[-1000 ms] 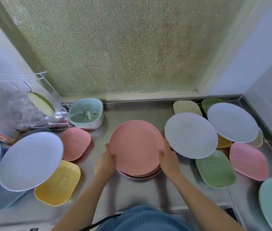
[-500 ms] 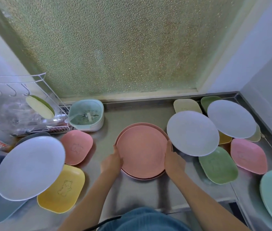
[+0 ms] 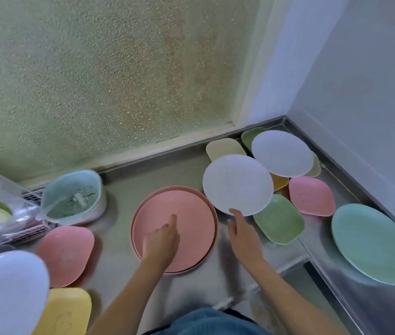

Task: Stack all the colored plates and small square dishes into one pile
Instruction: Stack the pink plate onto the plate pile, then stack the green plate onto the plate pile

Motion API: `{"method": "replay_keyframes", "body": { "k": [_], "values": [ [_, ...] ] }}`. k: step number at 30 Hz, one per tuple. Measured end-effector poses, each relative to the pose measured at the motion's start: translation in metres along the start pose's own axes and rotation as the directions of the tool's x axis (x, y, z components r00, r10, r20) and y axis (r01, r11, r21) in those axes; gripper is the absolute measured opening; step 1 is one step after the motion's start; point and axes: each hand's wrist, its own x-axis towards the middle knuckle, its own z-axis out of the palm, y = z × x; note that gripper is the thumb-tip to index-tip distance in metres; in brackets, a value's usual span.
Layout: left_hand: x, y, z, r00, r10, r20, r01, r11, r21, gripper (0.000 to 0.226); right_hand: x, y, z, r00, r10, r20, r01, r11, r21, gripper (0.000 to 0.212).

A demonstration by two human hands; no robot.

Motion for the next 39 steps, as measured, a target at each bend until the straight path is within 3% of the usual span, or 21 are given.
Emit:
{"method": "replay_keyframes", "body": {
  "k": [3, 7, 11, 15, 18, 23, 26, 30, 35, 37, 39],
  "values": [
    [0.012, 0.051, -0.009, 0.98, 0.197, -0.021, -0.198, 0.979, -0.043, 0.041, -0.015, 0.035, -0.026, 0.954, 0.225, -0.198, -0.185, 0.962, 0.202, 0.028],
    [0.024, 0.122, -0.009, 0.912, 0.41, 0.004, -0.409, 0.911, -0.048, 0.029, -0.033, 0.094, -0.071, 0.801, 0.481, -0.358, -0.439, 0.877, 0.196, 0.036],
    [0.03, 0.18, 0.005, 0.818, 0.573, 0.052, -0.575, 0.818, 0.03, 0.05, -0.05, 0.148, -0.109, 0.679, 0.634, -0.371, -0.645, 0.756, 0.112, 0.048],
    [0.032, 0.219, 0.015, 0.742, 0.641, 0.196, -0.658, 0.752, 0.033, 0.059, -0.054, 0.186, -0.129, 0.65, 0.686, -0.327, -0.715, 0.698, 0.043, 0.049],
    [0.034, 0.233, 0.02, 0.724, 0.648, 0.235, -0.674, 0.738, 0.04, 0.059, -0.048, 0.202, -0.131, 0.643, 0.712, -0.282, -0.728, 0.683, 0.063, 0.045],
    [0.045, 0.243, 0.023, 0.767, 0.594, 0.244, -0.626, 0.775, 0.082, 0.057, -0.034, 0.214, -0.133, 0.629, 0.709, -0.319, -0.73, 0.68, 0.072, 0.037],
    [0.05, 0.248, 0.022, 0.785, 0.575, 0.23, -0.604, 0.793, 0.079, 0.054, -0.033, 0.215, -0.133, 0.655, 0.655, -0.378, -0.711, 0.703, -0.014, 0.028],
    [0.056, 0.256, 0.017, 0.803, 0.566, 0.186, -0.57, 0.821, -0.035, 0.04, -0.039, 0.21, -0.129, 0.623, 0.56, -0.546, -0.676, 0.736, -0.016, 0.02],
    [0.063, 0.268, 0.001, 0.889, 0.444, 0.112, -0.383, 0.856, -0.347, 0.037, -0.027, 0.18, -0.133, 0.569, 0.42, -0.707, -0.516, 0.852, 0.091, 0.015],
    [0.068, 0.27, -0.01, 0.929, 0.362, 0.07, -0.284, 0.823, -0.493, 0.042, -0.021, 0.165, -0.132, 0.607, 0.293, -0.738, -0.374, 0.926, 0.06, 0.019],
    [0.071, 0.266, -0.026, 0.959, 0.279, 0.051, -0.175, 0.722, -0.67, 0.042, -0.016, 0.148, -0.129, 0.673, 0.138, -0.727, -0.224, 0.974, -0.023, 0.022]
  ]
}}
